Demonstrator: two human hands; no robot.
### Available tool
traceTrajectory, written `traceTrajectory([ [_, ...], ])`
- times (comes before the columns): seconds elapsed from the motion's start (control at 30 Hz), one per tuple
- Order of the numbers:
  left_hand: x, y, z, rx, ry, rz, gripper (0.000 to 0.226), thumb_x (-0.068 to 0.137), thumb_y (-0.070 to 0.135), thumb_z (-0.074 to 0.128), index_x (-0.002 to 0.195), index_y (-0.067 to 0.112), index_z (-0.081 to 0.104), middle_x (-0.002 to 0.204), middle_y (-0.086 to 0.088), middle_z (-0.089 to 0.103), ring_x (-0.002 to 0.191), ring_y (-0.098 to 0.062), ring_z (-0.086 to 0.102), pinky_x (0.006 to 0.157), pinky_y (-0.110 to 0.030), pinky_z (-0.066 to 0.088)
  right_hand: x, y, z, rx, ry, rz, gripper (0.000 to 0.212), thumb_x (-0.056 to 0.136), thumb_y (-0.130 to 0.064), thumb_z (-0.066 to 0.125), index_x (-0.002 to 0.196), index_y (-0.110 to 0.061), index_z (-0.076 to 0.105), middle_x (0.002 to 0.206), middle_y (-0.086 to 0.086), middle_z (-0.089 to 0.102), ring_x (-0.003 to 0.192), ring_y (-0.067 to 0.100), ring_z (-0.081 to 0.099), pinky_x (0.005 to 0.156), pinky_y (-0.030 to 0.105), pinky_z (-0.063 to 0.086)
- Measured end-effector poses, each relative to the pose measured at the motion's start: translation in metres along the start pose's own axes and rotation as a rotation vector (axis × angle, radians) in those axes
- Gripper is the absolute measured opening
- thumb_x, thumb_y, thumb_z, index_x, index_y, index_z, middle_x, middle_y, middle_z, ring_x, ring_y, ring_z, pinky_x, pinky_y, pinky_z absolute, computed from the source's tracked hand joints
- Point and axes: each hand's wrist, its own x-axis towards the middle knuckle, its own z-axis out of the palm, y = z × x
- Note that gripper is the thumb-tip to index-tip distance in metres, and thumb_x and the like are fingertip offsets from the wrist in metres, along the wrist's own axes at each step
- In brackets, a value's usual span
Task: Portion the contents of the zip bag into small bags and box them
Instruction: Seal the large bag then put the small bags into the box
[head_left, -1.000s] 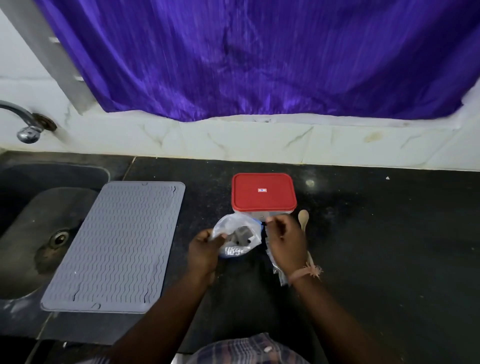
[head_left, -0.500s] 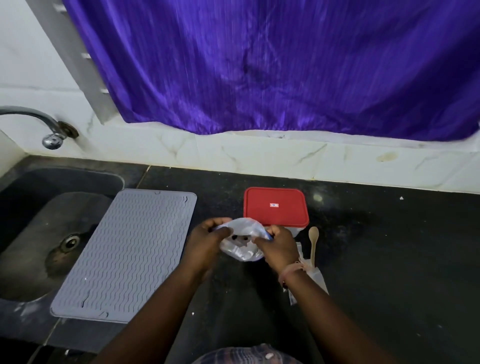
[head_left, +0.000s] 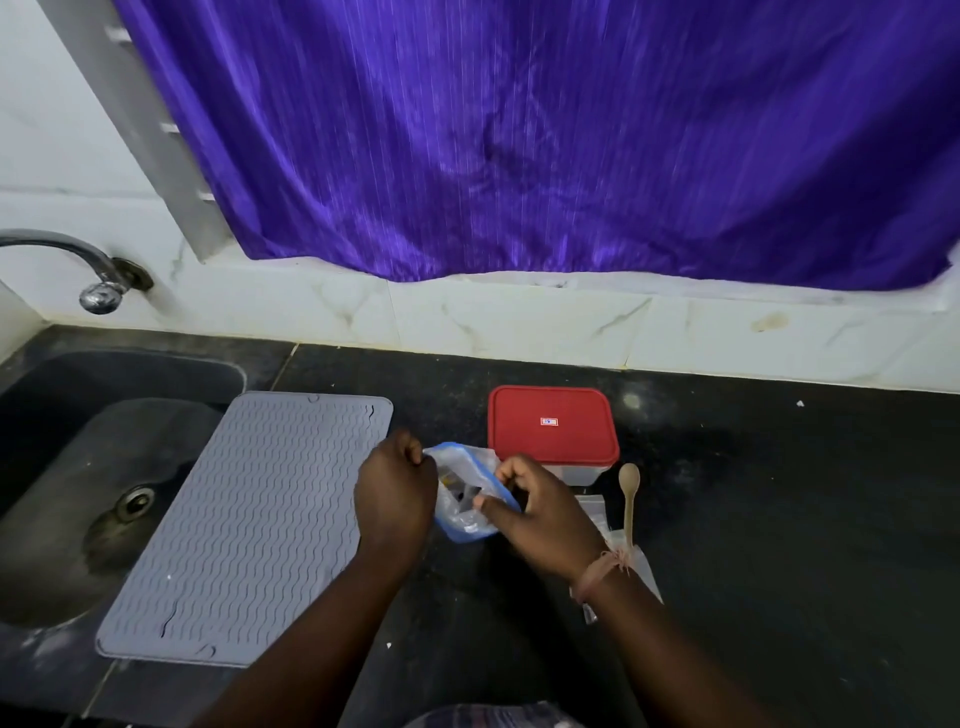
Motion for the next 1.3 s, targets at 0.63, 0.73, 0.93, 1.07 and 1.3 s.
traceTrajectory([
  [0.63,0.007,-0.003,-0.014,-0.195,-0.224,0.063,0.029,0.081,-0.007,0.071,0.078,0.021,0.064,0.084,0.002,0.066,0.074,-0.006,0.062,0.059,-0.018,0.048,0.025,-0.003,0.007,-0.069,0.602,0.027,0.027,0.088,-0.009,0.061,0.076,-0.022,0.040,0.060,-0.005,0.045,0.053,0.007,0.043,0.053,0.036,0.039],
  [0.73,0.008,-0.008,-0.015,-0.044,0.094,0.057,0.027,0.086,-0.003,0.067,0.085,0.024,0.062,0.102,0.002,0.056,0.077,-0.003,0.055,0.054,-0.013,0.042,0.020,0.001,0.007,-0.030,0.645,0.038,0.022,0.086,-0.012,0.066,0.087,-0.027,0.050,0.065,-0.007,0.054,0.057,0.005,0.052,0.056,0.033,0.046],
  [0.93,-0.001,-0.009,-0.005,-0.692,-0.049,0.069,0.026,0.088,-0.006,0.057,0.100,0.017,0.062,0.111,-0.008,0.060,0.103,-0.019,0.064,0.082,-0.030,0.057,0.024,0.004,0.018,0.090,0.566,-0.029,0.034,0.095,-0.003,0.050,0.104,-0.031,0.068,0.107,-0.016,0.069,0.100,0.003,0.065,0.088,0.029,0.057],
  [1.07,0.003,-0.021,-0.015,-1.512,-0.078,-0.507,0.014,0.092,0.018,0.053,0.087,0.015,0.065,0.087,-0.004,0.065,0.081,-0.020,0.063,0.080,-0.040,0.050,0.023,0.000,0.004,0.270,0.645,-0.028,0.037,0.092,0.010,0.049,0.089,-0.021,0.070,0.097,-0.012,0.072,0.095,-0.002,0.065,0.088,0.014,0.049],
  [1.3,0.009,-0.015,-0.010,-1.101,-0.846,-1.149,0.066,0.091,0.056,0.065,0.119,-0.005,0.062,0.115,-0.027,0.070,0.104,-0.044,0.066,0.082,-0.065,0.053,0.019,0.007,-0.003,0.431,0.580,-0.068,0.039,0.078,0.025,0.040,0.075,-0.007,0.062,0.075,-0.007,0.064,0.074,0.004,0.059,0.071,0.016,0.048],
])
